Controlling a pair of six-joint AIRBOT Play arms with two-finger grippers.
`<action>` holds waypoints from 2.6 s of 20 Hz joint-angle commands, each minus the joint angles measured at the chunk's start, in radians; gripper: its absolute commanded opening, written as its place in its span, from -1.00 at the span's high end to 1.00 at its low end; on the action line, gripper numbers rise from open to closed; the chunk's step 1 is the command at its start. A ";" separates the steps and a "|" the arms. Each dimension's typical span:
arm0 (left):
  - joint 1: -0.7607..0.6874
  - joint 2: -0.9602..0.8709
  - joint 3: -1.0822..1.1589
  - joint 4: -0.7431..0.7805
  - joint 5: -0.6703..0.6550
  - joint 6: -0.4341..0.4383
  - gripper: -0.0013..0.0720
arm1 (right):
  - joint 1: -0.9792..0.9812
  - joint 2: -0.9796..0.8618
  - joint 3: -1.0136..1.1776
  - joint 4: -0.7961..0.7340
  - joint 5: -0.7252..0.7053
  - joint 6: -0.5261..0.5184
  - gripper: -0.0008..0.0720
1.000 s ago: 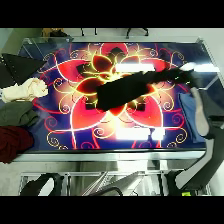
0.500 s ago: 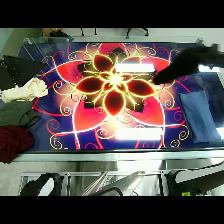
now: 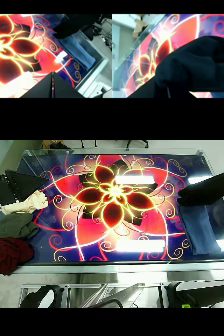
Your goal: Fold the shirts.
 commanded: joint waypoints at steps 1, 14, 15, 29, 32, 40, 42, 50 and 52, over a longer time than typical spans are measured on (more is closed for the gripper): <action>0.001 0.000 0.000 0.000 -0.012 -0.002 0.92 | -0.026 0.002 0.001 -0.007 0.029 -0.014 0.91; 0.001 0.000 0.000 0.000 -0.018 -0.001 0.92 | -0.069 0.054 0.000 -0.335 0.396 0.296 0.91; 0.001 0.000 0.000 0.000 -0.018 -0.001 0.92 | -0.069 0.054 0.000 -0.415 0.428 0.325 0.91; 0.001 -0.001 0.000 -0.001 -0.040 -0.002 0.92 | -0.076 0.095 -0.107 -0.827 0.549 0.516 -0.93; 0.001 -0.008 0.000 -0.003 -0.040 -0.002 0.92 | -0.074 0.095 -0.107 -0.777 0.500 0.515 -0.92; -0.011 -0.094 -0.001 0.001 -0.048 -0.002 0.93 | 0.184 0.157 -0.170 -0.553 0.305 0.360 0.91; -0.057 -0.071 -0.065 0.002 -0.007 -0.002 0.93 | 0.355 0.253 -0.290 -0.544 0.229 0.303 0.91; -0.457 0.288 -0.791 0.289 0.285 -0.130 0.93 | 1.067 0.686 -1.023 -0.545 -0.118 0.312 0.90; -0.542 0.362 -0.880 0.290 0.325 -0.200 0.93 | 1.115 0.685 -1.056 -0.545 -0.132 0.313 0.90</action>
